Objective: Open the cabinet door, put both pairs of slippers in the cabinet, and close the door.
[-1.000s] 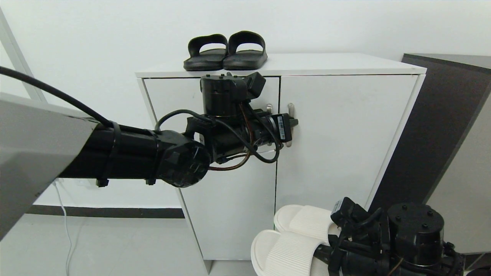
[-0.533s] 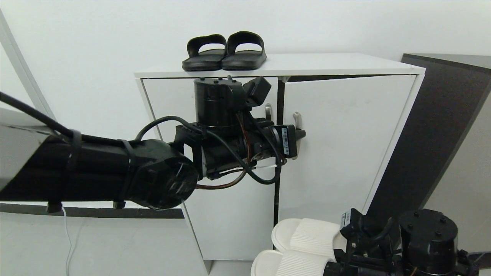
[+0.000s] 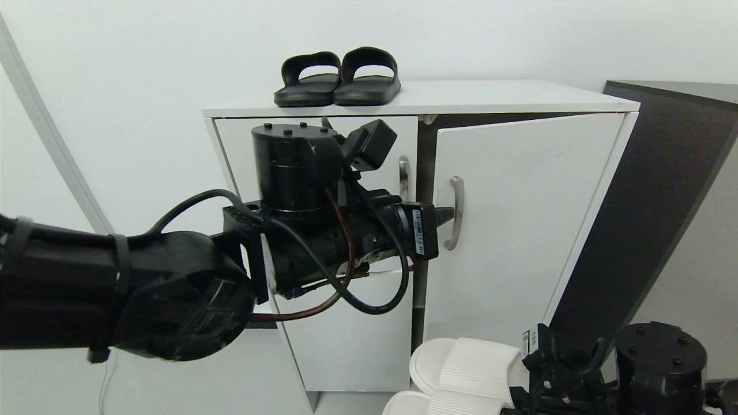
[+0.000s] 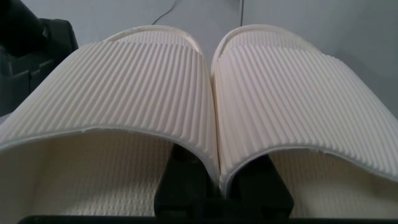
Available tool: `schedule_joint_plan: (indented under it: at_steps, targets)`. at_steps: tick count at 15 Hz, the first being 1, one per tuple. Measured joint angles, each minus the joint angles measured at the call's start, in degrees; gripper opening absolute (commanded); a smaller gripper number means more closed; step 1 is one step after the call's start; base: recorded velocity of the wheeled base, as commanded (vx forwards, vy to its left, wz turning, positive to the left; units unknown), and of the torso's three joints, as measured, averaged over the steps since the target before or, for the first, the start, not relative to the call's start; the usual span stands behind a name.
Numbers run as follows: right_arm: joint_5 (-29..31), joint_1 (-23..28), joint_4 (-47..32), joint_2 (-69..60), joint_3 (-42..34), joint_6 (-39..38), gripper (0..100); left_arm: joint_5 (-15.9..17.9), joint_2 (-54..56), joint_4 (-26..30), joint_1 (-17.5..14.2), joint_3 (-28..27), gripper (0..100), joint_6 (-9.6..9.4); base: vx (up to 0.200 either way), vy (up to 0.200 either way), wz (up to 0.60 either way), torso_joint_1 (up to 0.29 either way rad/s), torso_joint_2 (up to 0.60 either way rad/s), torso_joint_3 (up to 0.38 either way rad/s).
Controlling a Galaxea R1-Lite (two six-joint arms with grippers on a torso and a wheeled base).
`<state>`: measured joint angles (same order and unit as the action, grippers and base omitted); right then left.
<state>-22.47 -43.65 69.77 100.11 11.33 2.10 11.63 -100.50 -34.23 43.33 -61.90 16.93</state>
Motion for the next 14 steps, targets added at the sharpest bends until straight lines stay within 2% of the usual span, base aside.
schedule_joint_plan:
  at_steps: [2,6,11,14]
  targets:
    - [0.0,-0.1,0.0,0.0,0.0,0.0,0,0.0,1.3,-2.0,-0.3,2.4,0,0.24,0.0,0.0,0.0,0.0,0.0,0.0]
    - [0.1,-0.3,0.0,0.0,0.0,0.0,0,1.2,2.4,-2.3,-3.5,3.6,0,1.23,0.0,0.0,0.0,0.0,0.0,0.0]
    - [0.0,-0.7,-0.1,0.0,-0.5,1.3,0,3.7,0.0,-2.4,-7.0,0.6,0,1.54,0.0,0.0,0.0,0.0,0.0,0.0]
    - [0.0,-1.9,-0.3,0.1,-1.4,1.6,0,4.2,-4.0,-2.5,-8.3,-5.0,0,1.73,0.0,0.0,0.0,0.0,0.0,0.0]
